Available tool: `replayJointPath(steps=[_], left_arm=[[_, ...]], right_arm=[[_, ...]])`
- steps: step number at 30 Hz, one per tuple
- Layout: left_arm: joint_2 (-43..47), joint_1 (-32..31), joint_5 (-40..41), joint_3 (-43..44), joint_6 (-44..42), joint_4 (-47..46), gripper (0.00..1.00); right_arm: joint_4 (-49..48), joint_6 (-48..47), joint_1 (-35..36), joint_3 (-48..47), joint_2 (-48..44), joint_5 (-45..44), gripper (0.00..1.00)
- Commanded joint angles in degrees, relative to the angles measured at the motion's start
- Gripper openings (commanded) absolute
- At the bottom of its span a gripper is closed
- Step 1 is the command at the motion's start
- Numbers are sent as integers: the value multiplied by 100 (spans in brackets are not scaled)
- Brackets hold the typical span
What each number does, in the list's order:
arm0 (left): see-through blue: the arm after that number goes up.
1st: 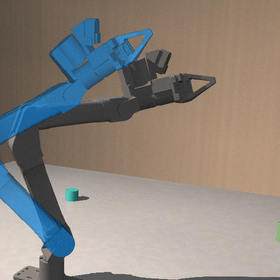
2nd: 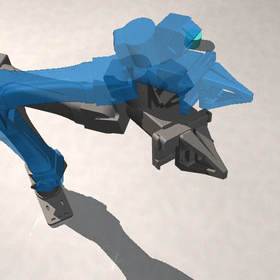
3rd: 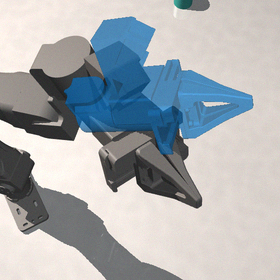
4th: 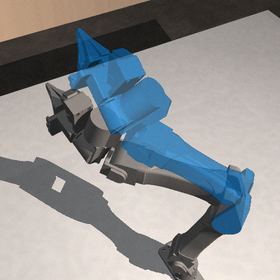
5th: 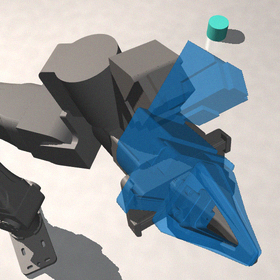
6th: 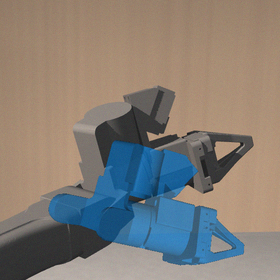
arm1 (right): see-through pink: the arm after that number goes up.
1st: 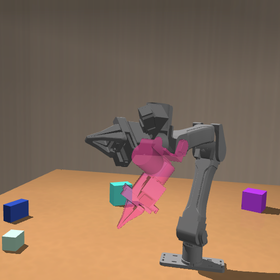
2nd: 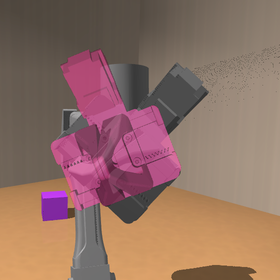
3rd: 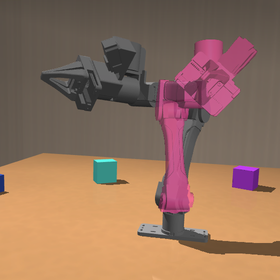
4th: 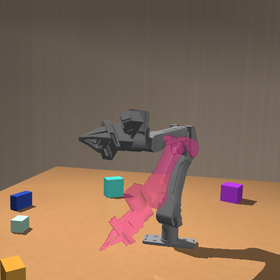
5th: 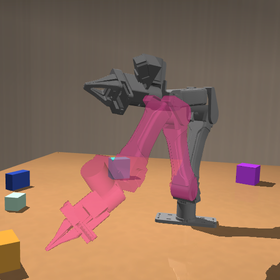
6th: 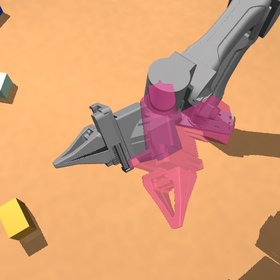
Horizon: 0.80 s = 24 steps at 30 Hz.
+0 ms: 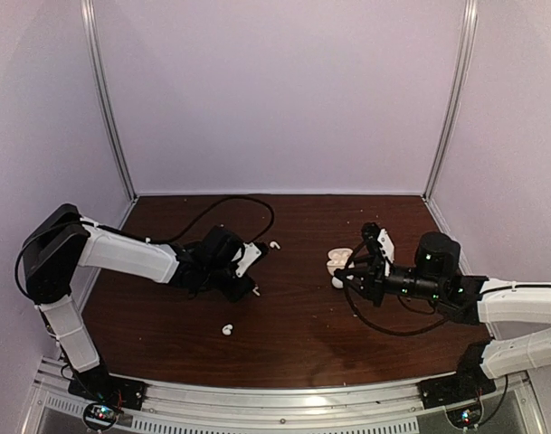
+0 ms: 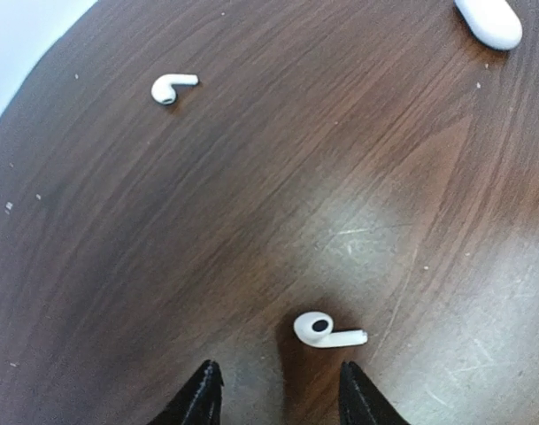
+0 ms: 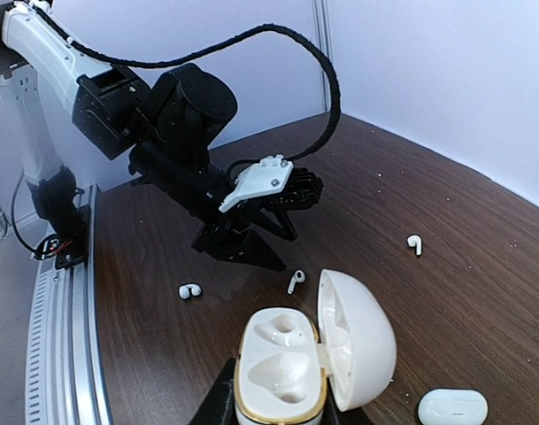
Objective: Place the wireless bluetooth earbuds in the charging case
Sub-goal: Place the right earbud at the center of the board, then adjust the right earbud at the center of the board.
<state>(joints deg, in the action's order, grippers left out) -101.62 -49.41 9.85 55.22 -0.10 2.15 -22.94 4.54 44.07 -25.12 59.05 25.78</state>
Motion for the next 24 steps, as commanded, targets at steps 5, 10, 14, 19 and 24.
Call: replayJointPath(steps=[5,10,14,19,24], left_arm=[[-42,283,-1463,698,2199,625,48],[-259,133,-850,1000,2760,1099,66],[-490,92,-647,1179,2816,1314,69],[-720,-49,-316,1287,2701,1355,69],[-966,-69,-133,1462,2776,1462,67]], right_arm=[[-32,115,-98,-20,-76,-25,3],[-101,159,-114,7,-97,1,3],[-94,145,-128,-4,-80,56,3],[-128,159,-159,12,-96,75,3],[-162,197,-154,31,-86,107,3]])
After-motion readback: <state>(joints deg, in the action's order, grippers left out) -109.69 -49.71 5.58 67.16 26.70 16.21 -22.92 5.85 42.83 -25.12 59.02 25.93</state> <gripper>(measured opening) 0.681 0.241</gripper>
